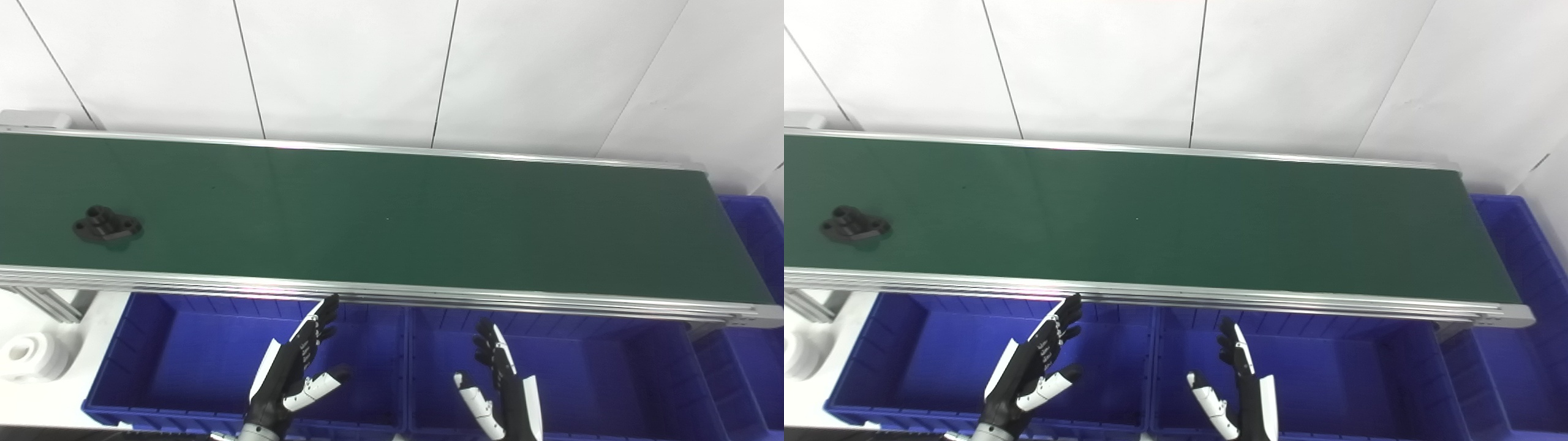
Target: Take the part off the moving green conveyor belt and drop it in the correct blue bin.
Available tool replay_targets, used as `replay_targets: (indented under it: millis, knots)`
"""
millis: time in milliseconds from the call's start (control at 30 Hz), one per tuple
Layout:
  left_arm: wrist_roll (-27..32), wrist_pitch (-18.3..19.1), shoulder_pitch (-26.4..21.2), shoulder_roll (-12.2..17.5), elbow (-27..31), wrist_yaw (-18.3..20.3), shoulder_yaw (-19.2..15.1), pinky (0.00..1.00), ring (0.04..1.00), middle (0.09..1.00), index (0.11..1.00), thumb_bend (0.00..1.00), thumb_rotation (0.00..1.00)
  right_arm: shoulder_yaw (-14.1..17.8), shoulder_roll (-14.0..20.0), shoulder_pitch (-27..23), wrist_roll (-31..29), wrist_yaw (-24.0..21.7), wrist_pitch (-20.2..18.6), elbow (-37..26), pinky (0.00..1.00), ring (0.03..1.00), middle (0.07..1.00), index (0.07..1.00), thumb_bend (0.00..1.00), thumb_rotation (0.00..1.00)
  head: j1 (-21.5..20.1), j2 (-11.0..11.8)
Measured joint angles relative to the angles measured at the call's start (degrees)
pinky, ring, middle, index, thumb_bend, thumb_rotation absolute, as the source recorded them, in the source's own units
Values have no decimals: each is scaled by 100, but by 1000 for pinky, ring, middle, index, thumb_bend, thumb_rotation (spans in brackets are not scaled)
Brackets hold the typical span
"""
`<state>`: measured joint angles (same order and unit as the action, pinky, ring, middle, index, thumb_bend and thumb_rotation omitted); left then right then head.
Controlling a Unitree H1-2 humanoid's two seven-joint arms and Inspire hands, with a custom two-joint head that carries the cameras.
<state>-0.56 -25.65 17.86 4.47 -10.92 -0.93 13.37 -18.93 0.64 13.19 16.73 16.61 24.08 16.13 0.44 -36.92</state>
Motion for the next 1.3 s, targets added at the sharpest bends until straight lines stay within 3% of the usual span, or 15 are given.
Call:
replay_targets:
  millis: [300, 533, 767, 1067, 1167, 1300]
  knots:
    - [-140, 0, -54, -28, -206, 63, -21, 907, 942, 946, 926, 682, 567, -248, 91, -59, -56, 309, 0, 155, 831, 883, 910, 937, 718, 798, 35, 290]
    - [-661, 0, -169, 46, -399, -520, 315, 881, 916, 927, 916, 729, 566, -516, 276, -170, -399, 514, 0, 239, 821, 888, 911, 946, 703, 781, 176, 536]
    - [-729, 0, -252, 188, -500, -862, 555, 879, 913, 920, 910, 725, 545, -628, 340, -200, -413, 698, 0, 345, 800, 874, 905, 941, 713, 789, 158, 589]
    - [-573, 0, -275, 235, -551, -929, 654, 879, 917, 927, 916, 738, 550, -681, 358, -213, -625, 648, 1, 345, 830, 894, 916, 941, 722, 766, 184, 642]
    - [-616, 0, -293, 241, -565, -1045, 753, 867, 908, 920, 913, 752, 570, -692, 364, -229, -608, 664, 1, 355, 844, 897, 911, 942, 723, 785, 404, 695]
    - [-607, 0, -338, 228, -598, -1177, 827, 817, 880, 903, 906, 776, 551, -724, 441, -257, -657, 672, 1, 364, 851, 916, 925, 960, 723, 814, 1220, 879]
